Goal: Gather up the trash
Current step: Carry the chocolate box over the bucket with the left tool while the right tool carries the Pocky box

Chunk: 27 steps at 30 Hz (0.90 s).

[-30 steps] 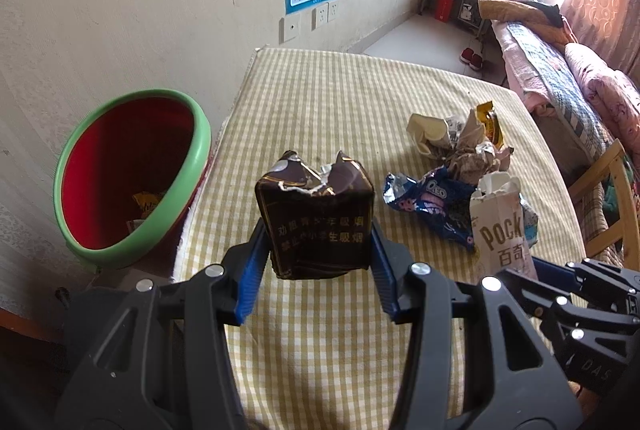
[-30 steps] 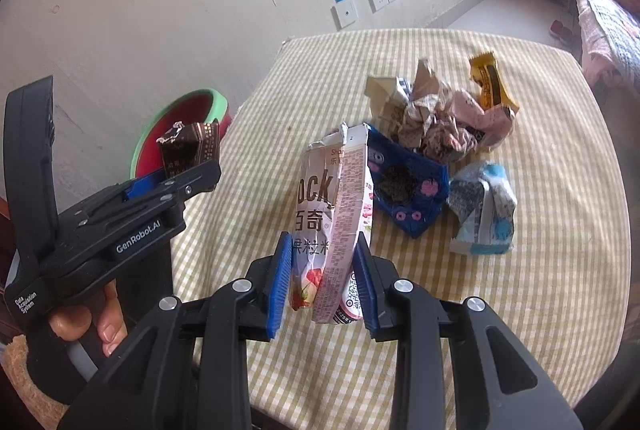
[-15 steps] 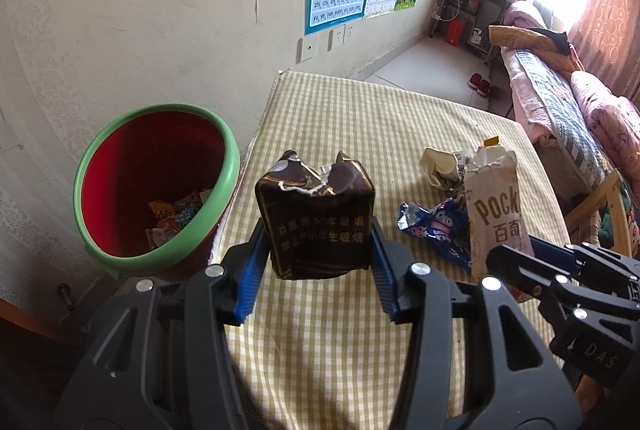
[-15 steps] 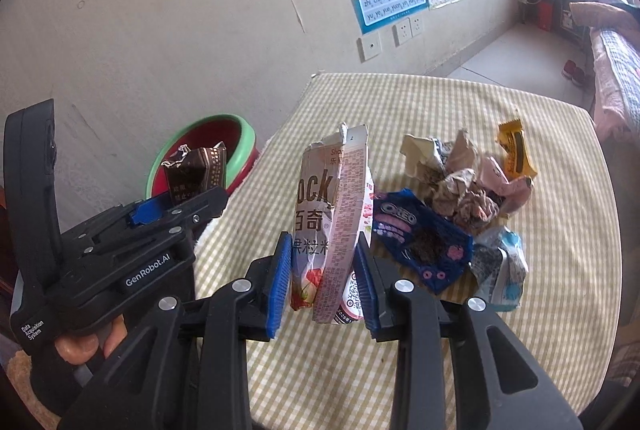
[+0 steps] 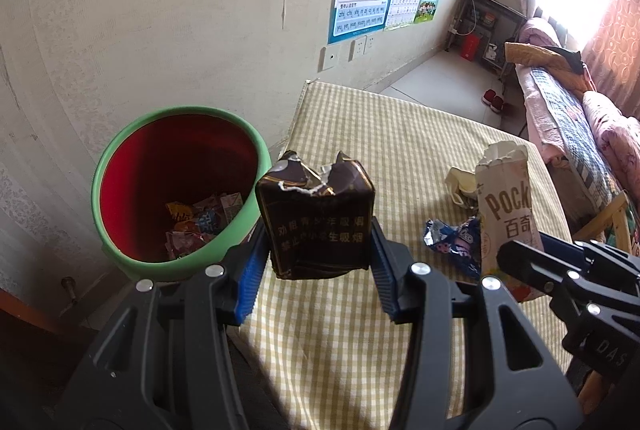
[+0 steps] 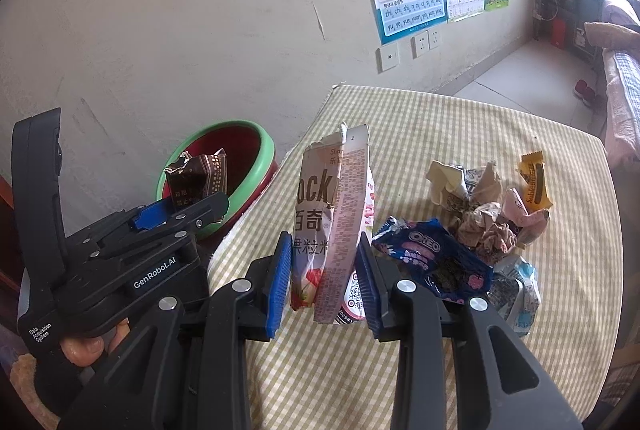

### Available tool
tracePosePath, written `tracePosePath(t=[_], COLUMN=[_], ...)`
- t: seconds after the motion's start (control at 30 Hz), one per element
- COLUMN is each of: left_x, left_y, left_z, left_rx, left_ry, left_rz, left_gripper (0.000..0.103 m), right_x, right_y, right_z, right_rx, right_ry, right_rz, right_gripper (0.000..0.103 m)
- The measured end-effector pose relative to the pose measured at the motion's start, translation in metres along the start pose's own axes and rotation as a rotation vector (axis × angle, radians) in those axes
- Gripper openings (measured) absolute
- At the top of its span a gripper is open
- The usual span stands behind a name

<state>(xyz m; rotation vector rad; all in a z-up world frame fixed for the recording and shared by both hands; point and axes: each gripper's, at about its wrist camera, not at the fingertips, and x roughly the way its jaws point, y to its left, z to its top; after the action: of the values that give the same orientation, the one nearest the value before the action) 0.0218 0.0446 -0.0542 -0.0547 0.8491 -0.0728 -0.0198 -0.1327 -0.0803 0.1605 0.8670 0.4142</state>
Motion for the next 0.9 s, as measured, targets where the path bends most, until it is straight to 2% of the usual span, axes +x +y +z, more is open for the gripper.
tracePosePath(t=[0.3,0.9], left_x=[-0.001,0.001], left_y=[0.012,0.05], left_z=[0.001,0.008], left_rx=[-0.024,-0.096], left_ry=[-0.006,-0.018], left_rz=[0.002,0.055], left_gripper=[0.046,0.046], right_x=[0.009,0.03], right_y=[0.015,0.051], right_z=[0.006,0.025], right_rx=[-0.033,-0.1], right_ry=[0.011,0.026], right_rz=[0.011,0.039], right_gripper=[0.032,0.033])
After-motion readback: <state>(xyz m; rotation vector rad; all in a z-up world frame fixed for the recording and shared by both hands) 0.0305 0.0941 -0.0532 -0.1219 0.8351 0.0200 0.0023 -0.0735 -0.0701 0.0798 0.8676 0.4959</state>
